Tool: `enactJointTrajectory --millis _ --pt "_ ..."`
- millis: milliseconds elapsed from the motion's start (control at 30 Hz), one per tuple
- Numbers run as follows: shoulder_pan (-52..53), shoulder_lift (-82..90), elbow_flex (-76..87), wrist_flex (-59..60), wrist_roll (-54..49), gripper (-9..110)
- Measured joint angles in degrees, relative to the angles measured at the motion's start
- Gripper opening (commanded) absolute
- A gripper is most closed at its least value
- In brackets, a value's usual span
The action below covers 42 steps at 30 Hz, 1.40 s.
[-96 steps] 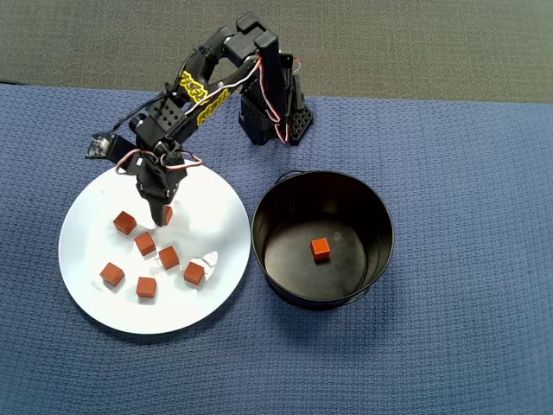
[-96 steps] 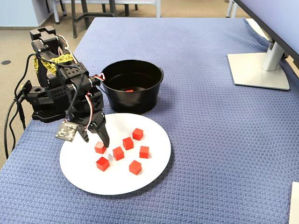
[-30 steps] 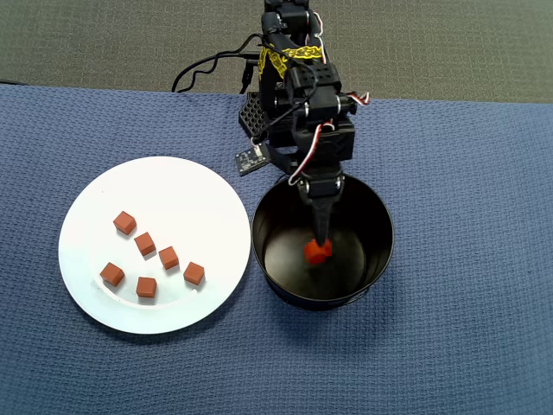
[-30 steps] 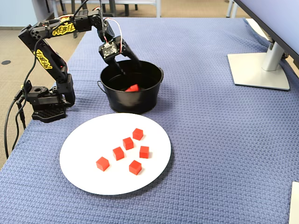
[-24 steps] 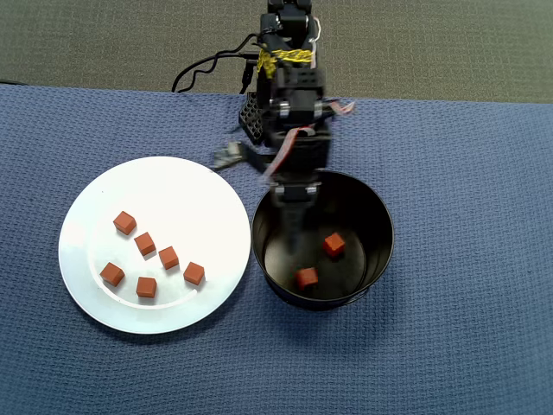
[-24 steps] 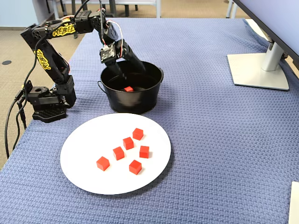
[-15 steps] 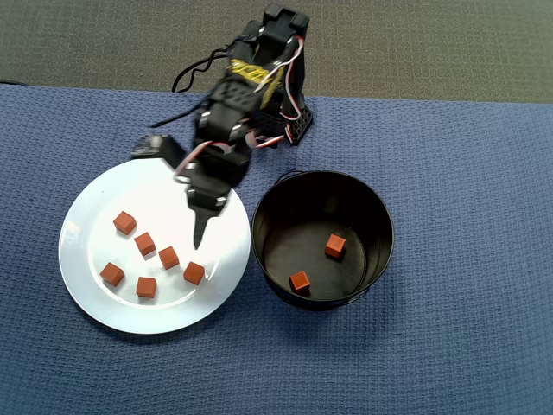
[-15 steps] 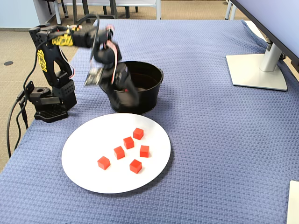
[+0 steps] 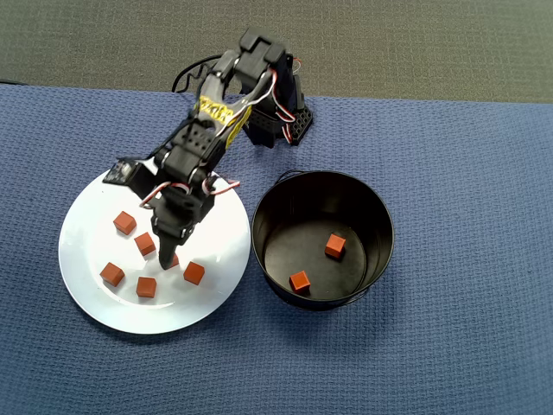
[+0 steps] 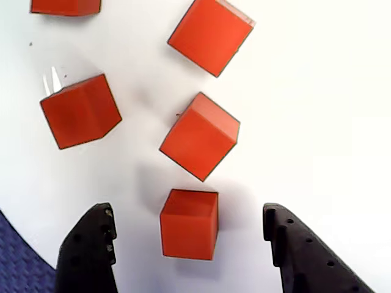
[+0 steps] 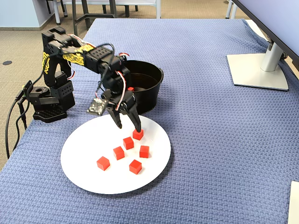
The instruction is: Pick up the red cubes from the white plate and place them in the black recipient
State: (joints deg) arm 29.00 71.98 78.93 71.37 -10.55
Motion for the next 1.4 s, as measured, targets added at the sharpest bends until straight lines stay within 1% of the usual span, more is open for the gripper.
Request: enactJointTrajectory --millis 200,333,533,700,933,1067,1400 --pt "-0.3 -7.7 -7.6 2.2 1.4 24" --pt "-2.3 -10.5 -10.8 3.8 2.9 23" --pt "-6.9 -10.7 -11.4 5.0 4.8 22" --pt "-8.7 -12.0 -11.4 5.5 6.1 21" --pt "-8.3 -15.0 -13.6 5.5 6.1 20" --pt "-8.3 -16.7 -15.9 5.5 5.3 16" --pt "-6.5 -20.7 -21.2 6.5 3.3 16"
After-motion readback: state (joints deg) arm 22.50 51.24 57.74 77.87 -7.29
